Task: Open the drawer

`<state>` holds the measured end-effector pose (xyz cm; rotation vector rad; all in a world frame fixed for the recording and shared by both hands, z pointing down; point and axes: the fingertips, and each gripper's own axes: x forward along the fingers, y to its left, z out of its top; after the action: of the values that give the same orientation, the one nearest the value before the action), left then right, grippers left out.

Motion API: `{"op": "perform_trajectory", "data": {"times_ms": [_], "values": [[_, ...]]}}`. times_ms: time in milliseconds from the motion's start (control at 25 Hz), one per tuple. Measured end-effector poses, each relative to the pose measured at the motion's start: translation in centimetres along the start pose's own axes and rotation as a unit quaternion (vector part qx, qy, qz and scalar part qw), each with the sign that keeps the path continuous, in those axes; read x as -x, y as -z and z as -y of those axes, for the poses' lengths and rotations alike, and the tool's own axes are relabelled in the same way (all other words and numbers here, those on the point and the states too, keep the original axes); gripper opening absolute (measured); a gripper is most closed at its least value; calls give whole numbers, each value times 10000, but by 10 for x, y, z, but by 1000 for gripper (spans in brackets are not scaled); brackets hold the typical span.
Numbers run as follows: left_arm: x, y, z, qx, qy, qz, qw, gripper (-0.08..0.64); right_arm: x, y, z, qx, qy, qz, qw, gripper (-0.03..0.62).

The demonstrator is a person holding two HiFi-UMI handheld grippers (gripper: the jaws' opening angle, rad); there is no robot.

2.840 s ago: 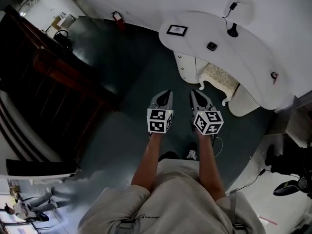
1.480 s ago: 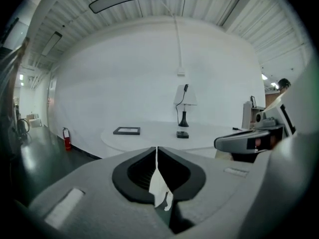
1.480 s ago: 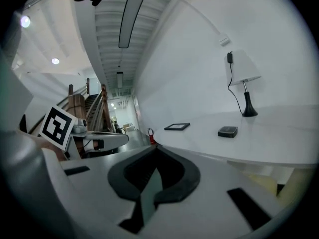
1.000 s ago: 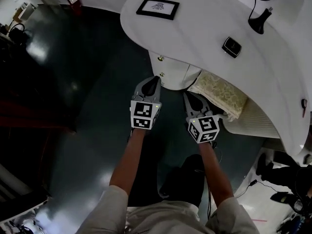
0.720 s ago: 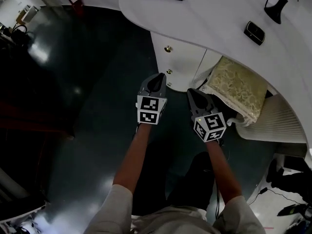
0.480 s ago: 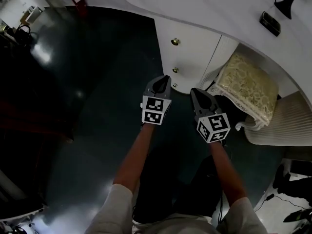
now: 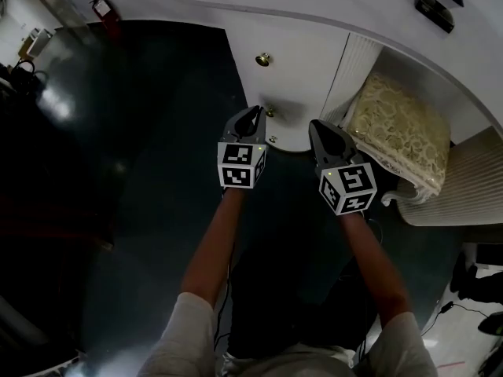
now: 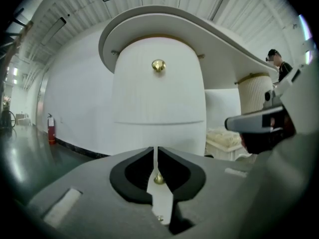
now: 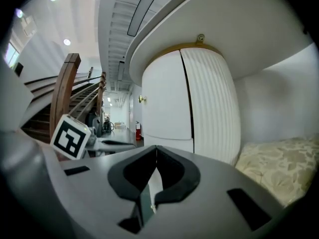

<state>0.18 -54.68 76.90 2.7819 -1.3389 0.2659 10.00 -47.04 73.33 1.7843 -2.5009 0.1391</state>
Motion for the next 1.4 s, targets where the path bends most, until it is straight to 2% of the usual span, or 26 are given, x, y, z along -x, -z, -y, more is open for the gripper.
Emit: {"op": "perform_trajectory", "data": {"times_ms": [240, 400, 520, 600, 760, 960, 1120, 1400], "values": [[-5, -96, 4, -292, 263, 475, 9981, 26, 12, 21, 9, -97, 189, -232, 9995, 15], [3, -131, 6, -432, 414, 465, 9971, 89, 39, 48, 6, -570, 314, -376, 9972, 15], [9, -149, 11, -803, 408, 537, 9945, 115, 45, 69, -2, -660, 197, -574, 9960, 17], [10, -157, 11, -912, 346, 558, 9937, 117, 38, 76, -9, -609, 17, -650, 9960, 15], [6, -159, 8, -841, 243, 453, 9951, 120, 22, 72, -23, -547, -319, -604, 9962, 17], [-2, -157, 7, -403, 132, 466, 9980, 117, 22, 62, -32, -440, -517, -508, 9964, 16], [0, -157, 4, -172, 97, 576, 9981, 115, 29, 67, -32, -396, -505, -554, 9964, 17], [-1, -157, 5, -79, 195, 444, 9988, 112, 37, 66, -22, -419, -385, -564, 9968, 15]]}}
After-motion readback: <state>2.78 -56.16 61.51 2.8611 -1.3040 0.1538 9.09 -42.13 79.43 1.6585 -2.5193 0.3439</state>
